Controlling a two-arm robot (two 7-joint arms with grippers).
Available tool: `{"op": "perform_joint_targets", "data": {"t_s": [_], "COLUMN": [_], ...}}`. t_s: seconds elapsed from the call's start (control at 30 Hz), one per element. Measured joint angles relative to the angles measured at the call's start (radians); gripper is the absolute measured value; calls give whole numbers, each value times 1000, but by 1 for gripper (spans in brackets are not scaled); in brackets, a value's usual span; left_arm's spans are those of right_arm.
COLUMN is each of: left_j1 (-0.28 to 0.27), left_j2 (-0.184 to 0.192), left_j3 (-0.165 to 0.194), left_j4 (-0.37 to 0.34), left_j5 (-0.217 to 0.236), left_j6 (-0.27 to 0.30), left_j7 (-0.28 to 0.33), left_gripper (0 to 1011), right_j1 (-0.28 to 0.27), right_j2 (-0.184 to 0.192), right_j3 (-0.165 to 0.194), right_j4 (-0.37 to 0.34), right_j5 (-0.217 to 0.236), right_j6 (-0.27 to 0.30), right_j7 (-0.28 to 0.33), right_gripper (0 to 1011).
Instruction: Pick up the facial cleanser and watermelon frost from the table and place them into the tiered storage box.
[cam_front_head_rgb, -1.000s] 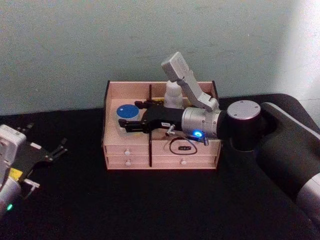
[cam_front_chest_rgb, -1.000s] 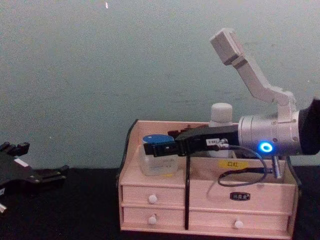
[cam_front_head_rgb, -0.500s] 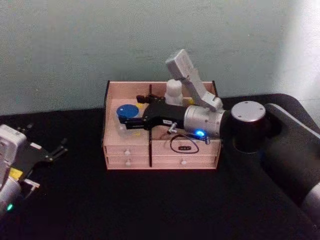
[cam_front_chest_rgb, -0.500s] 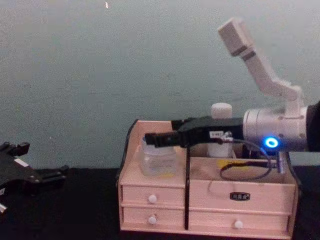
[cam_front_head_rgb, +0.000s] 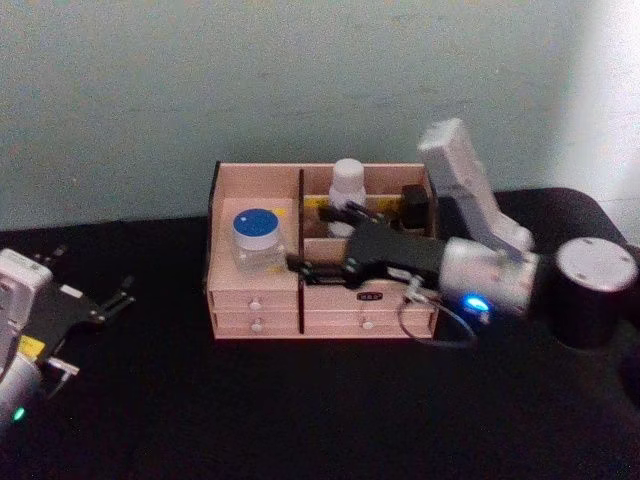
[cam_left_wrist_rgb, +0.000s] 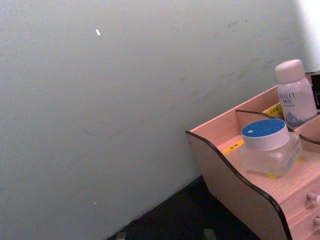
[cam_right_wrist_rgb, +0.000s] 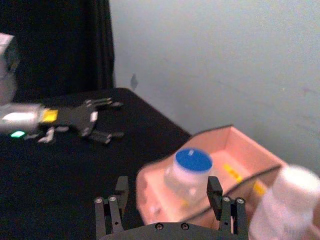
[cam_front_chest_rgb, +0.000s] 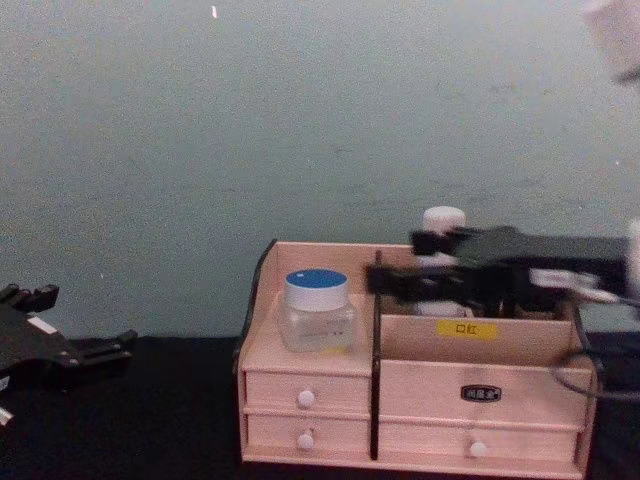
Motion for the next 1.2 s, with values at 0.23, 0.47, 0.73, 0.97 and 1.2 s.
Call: {"op": "perform_joint_targets", "data": {"t_s": [0.23, 0.47, 0.73, 0.97, 1.2], "left_j1": [0, 0, 0, 0, 0], "left_j2": [0, 0, 0, 0, 0], "left_j3": [0, 0, 0, 0, 0], "left_j4": [0, 0, 0, 0, 0], "left_j5": [0, 0, 0, 0, 0], "left_j6": [0, 0, 0, 0, 0], "left_j7": [0, 0, 0, 0, 0], "left_gripper": [1001, 1001, 1001, 1001, 1001], "right_j1": [-137, -306, -365, -324, -281], "right_j2": [134, 216, 142, 64, 18], "right_j3": [50, 174, 281, 239, 186], "right_j4": [-155, -274, -273, -162, -69], "right_j5": [39, 22, -114, -287, -371], "right_j6": [0, -25, 12, 34, 40], "right_j7": [-25, -235, -603, -779, -801], "right_gripper": [1002, 1002, 1002, 1002, 1003]}}
